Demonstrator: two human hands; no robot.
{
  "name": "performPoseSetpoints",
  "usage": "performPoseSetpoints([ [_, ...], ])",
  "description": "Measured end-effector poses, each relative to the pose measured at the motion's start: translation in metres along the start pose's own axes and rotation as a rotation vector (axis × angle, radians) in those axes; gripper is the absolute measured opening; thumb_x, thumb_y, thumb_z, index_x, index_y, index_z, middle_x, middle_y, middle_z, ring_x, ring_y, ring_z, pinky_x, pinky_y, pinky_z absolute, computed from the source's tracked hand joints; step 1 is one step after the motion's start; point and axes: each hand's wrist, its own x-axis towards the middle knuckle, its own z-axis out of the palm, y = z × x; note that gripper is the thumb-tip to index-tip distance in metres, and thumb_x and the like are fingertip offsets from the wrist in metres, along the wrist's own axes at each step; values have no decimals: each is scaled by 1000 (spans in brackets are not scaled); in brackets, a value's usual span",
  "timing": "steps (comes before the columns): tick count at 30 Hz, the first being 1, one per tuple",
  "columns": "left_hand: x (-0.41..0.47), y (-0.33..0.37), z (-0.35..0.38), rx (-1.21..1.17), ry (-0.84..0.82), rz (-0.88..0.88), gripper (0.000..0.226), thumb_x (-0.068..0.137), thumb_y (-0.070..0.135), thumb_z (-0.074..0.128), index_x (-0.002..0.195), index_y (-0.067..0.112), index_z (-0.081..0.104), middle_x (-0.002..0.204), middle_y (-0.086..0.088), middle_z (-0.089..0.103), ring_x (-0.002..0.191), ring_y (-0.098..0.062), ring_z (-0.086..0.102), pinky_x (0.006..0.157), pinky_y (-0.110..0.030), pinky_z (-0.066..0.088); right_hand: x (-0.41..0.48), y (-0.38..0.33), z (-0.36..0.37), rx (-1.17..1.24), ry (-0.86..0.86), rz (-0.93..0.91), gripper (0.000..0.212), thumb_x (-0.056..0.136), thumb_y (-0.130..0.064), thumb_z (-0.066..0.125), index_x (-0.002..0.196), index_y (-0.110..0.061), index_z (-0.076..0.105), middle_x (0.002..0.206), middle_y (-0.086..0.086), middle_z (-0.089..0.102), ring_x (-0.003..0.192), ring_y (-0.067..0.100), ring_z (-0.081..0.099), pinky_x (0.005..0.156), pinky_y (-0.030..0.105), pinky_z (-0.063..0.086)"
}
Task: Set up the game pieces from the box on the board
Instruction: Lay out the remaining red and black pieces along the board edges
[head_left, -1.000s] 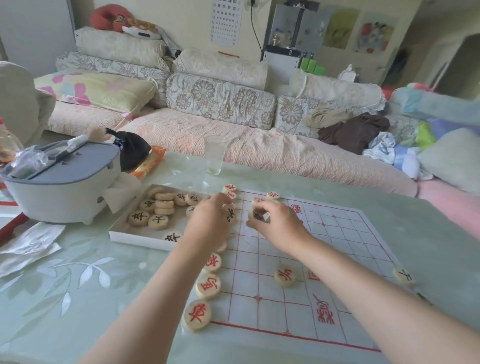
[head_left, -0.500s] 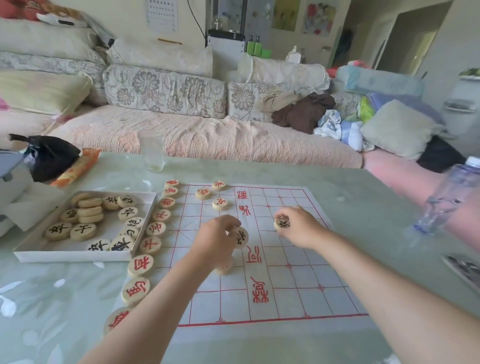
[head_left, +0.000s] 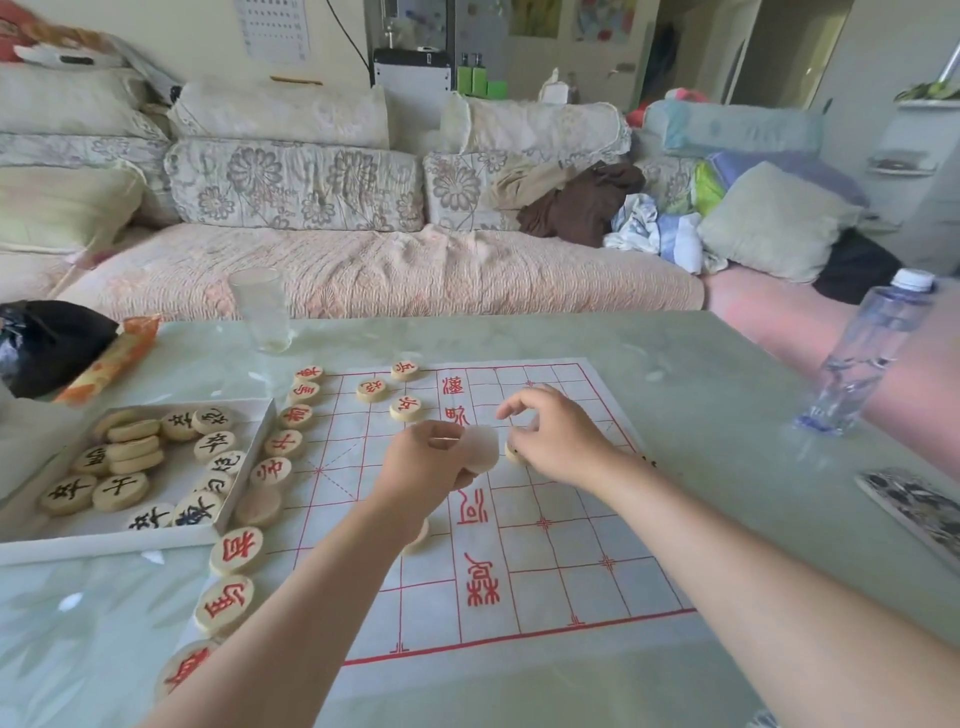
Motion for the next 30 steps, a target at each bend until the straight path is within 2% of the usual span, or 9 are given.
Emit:
performPoseSetpoints([
  [2, 2, -3, 9, -88, -2, -39, 21, 85, 12, 69, 105, 6, 64, 86, -9, 73, 79, -27, 73, 81, -40, 59, -13, -8, -1, 106, -69, -68, 16, 82, -24, 71, 91, -36, 65, 101, -15, 56, 75, 8, 56, 67, 22, 44],
  [6, -1, -7, 23, -200, -4, -83, 21, 84, 15, 72, 100, 2, 64, 89, -15, 74, 78, -27, 74, 81, -38, 60, -27, -6, -4, 134, -85, -136, 18, 74, -27, 81, 85, -34, 69, 90, -20, 57, 66, 0, 57, 61, 9, 42],
  [10, -10, -5, 35, -268, -18, -60, 13, 89, 12, 66, 99, 4, 65, 91, -13, 74, 84, -25, 73, 79, -33, 59, -29, 7, -16, 151, -47, -115, 18, 77, -35, 82, 88, -28, 70, 76, -19, 55, 59, -5, 53, 55, 8, 37],
  [12, -8, -6, 42, 3, 39, 31, 14, 92, 19, 62, 103, 13, 66, 91, -3, 72, 79, -19, 70, 70, -27, 59, -26, 18, -26, 121, -4, -78, 18, 80, -39, 78, 91, -29, 68, 72, -20, 53, 61, -7, 51, 56, 8, 34],
  [15, 1, -5, 55, 424, 67, 201, 14, 93, 24, 57, 104, 28, 63, 100, 10, 65, 76, -11, 64, 54, -22, 50, -15, 46, -47, -14, 104, 19, 19, 80, -42, 74, 93, -32, 65, 94, -19, 60, 79, 0, 54, 68, 24, 39],
  [19, 25, -5, 75, 720, 47, 364, 20, 93, 23, 57, 111, 29, 64, 117, 4, 57, 103, -13, 55, 77, -21, 44, -7, 87, -68, -140, 179, 171, 16, 82, -42, 70, 92, -31, 64, 105, -13, 62, 93, 13, 58, 73, 28, 43],
  [22, 37, 0, 87, 843, 14, 396, 32, 93, 19, 54, 122, 28, 61, 129, 2, 52, 119, -21, 48, 95, -34, 44, -4, 110, -75, -144, 184, 243, 16, 82, -44, 68, 90, -31, 64, 102, -13, 64, 93, 14, 60, 73, 29, 45],
  [26, 43, -3, 101, 901, -10, 435, 32, 93, 12, 48, 117, 24, 65, 122, 2, 56, 111, -21, 52, 78, -27, 43, -2, 124, -78, -151, 175, 300, 16, 81, -45, 68, 88, -31, 63, 93, -13, 67, 89, 12, 63, 68, 28, 44],
  [30, 47, -11, 104, 940, 29, 447, 24, 94, 11, 50, 105, 20, 70, 114, 4, 58, 112, -17, 46, 76, -24, 35, -5, 130, -78, -185, 129, 294, 17, 82, -47, 70, 87, -32, 63, 95, -16, 61, 91, 13, 59, 72, 28, 44],
])
